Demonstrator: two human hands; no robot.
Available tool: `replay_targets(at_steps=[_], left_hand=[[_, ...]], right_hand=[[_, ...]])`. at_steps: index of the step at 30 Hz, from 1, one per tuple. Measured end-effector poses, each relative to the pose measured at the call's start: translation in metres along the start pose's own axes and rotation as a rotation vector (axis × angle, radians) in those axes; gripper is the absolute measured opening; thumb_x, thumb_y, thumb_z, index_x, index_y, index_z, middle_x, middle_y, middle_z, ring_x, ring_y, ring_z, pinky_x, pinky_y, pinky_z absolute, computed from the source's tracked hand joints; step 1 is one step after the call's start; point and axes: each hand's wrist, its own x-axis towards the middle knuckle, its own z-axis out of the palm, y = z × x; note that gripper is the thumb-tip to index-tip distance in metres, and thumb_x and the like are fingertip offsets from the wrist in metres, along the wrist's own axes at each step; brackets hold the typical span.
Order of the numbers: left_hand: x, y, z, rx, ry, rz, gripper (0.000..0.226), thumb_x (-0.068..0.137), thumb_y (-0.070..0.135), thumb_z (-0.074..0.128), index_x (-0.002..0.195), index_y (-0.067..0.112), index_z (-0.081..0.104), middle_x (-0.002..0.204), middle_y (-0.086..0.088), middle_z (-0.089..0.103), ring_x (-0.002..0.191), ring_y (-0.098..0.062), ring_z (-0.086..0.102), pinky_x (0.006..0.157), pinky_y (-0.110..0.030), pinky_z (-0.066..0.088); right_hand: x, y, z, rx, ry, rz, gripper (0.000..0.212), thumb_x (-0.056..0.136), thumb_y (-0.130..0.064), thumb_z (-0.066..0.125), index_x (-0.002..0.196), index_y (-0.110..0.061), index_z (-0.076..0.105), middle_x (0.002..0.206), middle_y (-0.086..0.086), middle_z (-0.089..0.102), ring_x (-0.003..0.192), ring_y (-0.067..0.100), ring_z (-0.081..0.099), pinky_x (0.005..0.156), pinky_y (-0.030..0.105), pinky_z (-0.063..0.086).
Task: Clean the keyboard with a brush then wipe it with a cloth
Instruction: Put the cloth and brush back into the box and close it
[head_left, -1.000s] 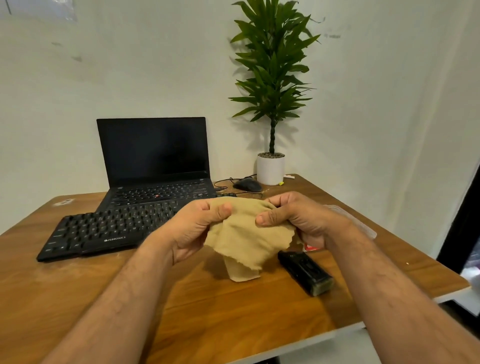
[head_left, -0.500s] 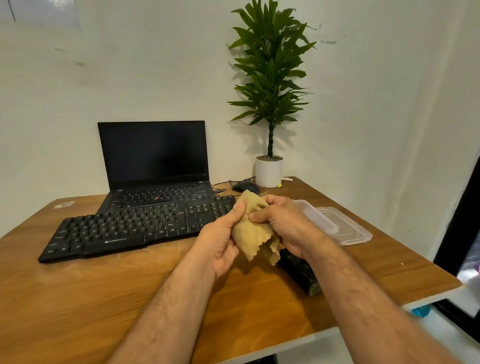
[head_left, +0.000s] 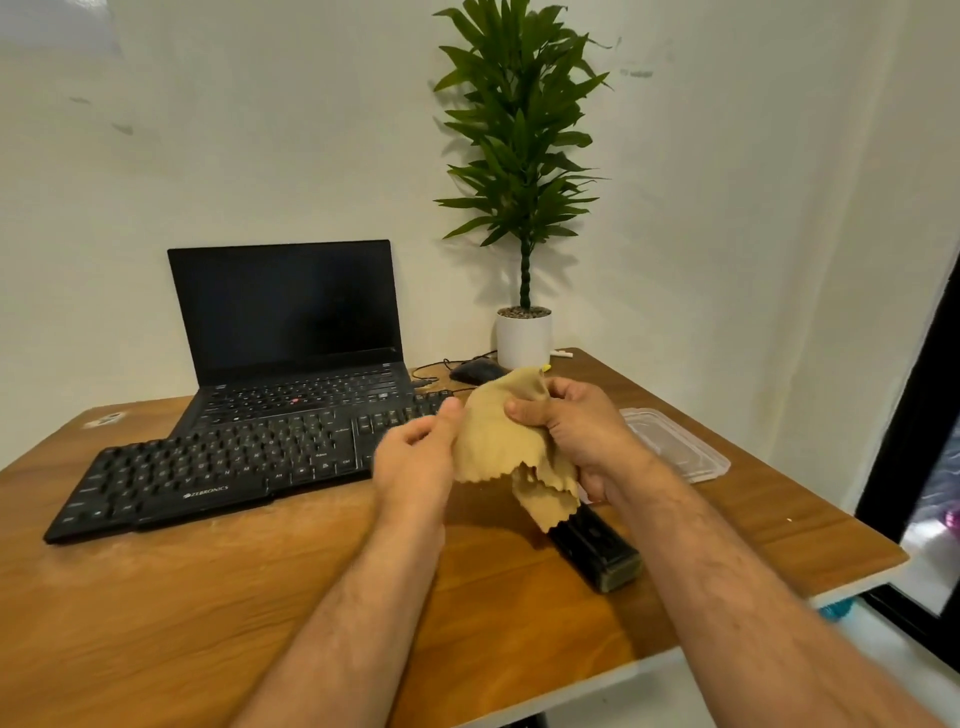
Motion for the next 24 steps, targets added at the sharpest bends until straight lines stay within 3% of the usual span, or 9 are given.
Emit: replay_targets(at_steps=[2,4,6,9,12,15,20,22,24], left_hand=[[-0.010,-0.002,0.004,0.041,0.053,0.002,0.041,0.088,0.055,0.063,0.100,0.016,0.063,0.086,0.002,0.064,0.070,-0.010,0.056,0.056,-0.026,0.042],[-0.025,0.002,0.014,-0.058,-0.253,-0.226,0.050,0.087,0.059,0.062,0.101,0.011,0.063,0.076,-0.002,0.064,0.061,-0.011,0.057,0.050,-0.025,0.047],[-0.033,0.004,0.028,-0.220,-0.478,-0.396,0.061,0.085,0.056,0.065,0.118,0.006,0.059,0.103,-0.018,0.070,0.085,-0.025,0.071,0.072,-0.035,0.061],[-0.026,0.009,0.047,-0.526,-0.460,-0.370,0.062,0.083,0.037,0.072,0.131,0.004,0.053,0.127,-0.029,0.061,0.117,-0.041,0.061,0.102,-0.052,0.050],[-0.009,0.015,0.065,-0.656,-0.360,-0.282,0.045,0.085,0.013,0.072,0.126,0.001,0.058,0.120,-0.023,0.067,0.110,-0.035,0.067,0.084,-0.045,0.060],[0.011,0.015,0.081,-0.597,-0.374,-0.271,0.039,0.091,0.002,0.064,0.128,-0.002,0.054,0.120,-0.024,0.066,0.103,-0.036,0.068,0.063,-0.041,0.062],[0.036,0.017,0.103,-0.462,-0.390,-0.284,0.036,0.099,0.006,0.038,0.134,0.001,0.046,0.129,-0.025,0.058,0.112,-0.042,0.061,0.078,-0.056,0.058],[0.045,0.020,0.110,-0.260,-0.274,-0.201,0.036,0.096,0.005,0.044,0.131,0.003,0.050,0.126,-0.021,0.060,0.110,-0.040,0.061,0.059,-0.045,0.061],[0.053,0.013,0.112,0.191,-0.147,0.073,0.039,0.093,0.012,0.057,0.131,0.011,0.050,0.125,-0.010,0.059,0.108,-0.028,0.059,0.065,-0.030,0.057]], right_hand=[[0.005,-0.004,-0.005,0.040,0.107,-0.087,0.025,0.087,-0.002,0.074,0.103,-0.021,0.068,0.100,0.003,0.075,0.096,0.023,0.072,0.085,0.044,0.060],[0.009,-0.007,-0.007,0.077,0.167,-0.170,0.025,0.086,0.002,0.072,0.100,-0.018,0.068,0.098,0.002,0.075,0.097,0.022,0.072,0.086,0.040,0.059],[0.009,-0.009,-0.008,0.138,0.172,-0.206,0.023,0.085,0.006,0.071,0.099,-0.012,0.068,0.094,0.006,0.075,0.093,0.022,0.072,0.085,0.038,0.060],[0.006,-0.014,-0.012,0.273,0.147,-0.168,0.022,0.084,0.004,0.073,0.102,-0.007,0.066,0.099,0.015,0.075,0.095,0.030,0.073,0.087,0.045,0.060],[0.005,-0.020,-0.025,0.231,0.149,-0.188,0.037,0.081,0.002,0.076,0.112,-0.012,0.062,0.109,0.011,0.073,0.100,0.028,0.072,0.075,0.043,0.063],[0.007,-0.026,-0.040,0.079,0.169,-0.208,0.047,0.083,-0.003,0.078,0.120,-0.021,0.056,0.114,0.000,0.065,0.098,0.018,0.067,0.056,0.028,0.059],[0.030,-0.029,-0.058,-0.016,0.214,-0.131,0.035,0.085,0.000,0.076,0.107,-0.024,0.064,0.107,0.000,0.068,0.103,0.023,0.065,0.090,0.050,0.058],[0.038,-0.029,-0.065,-0.144,0.294,-0.138,0.035,0.085,0.003,0.071,0.102,-0.027,0.066,0.102,-0.005,0.067,0.102,0.018,0.062,0.089,0.042,0.057],[0.044,-0.029,-0.072,-0.338,0.368,-0.187,0.032,0.085,0.002,0.068,0.099,-0.027,0.068,0.096,-0.008,0.065,0.100,0.016,0.063,0.078,0.030,0.055]])
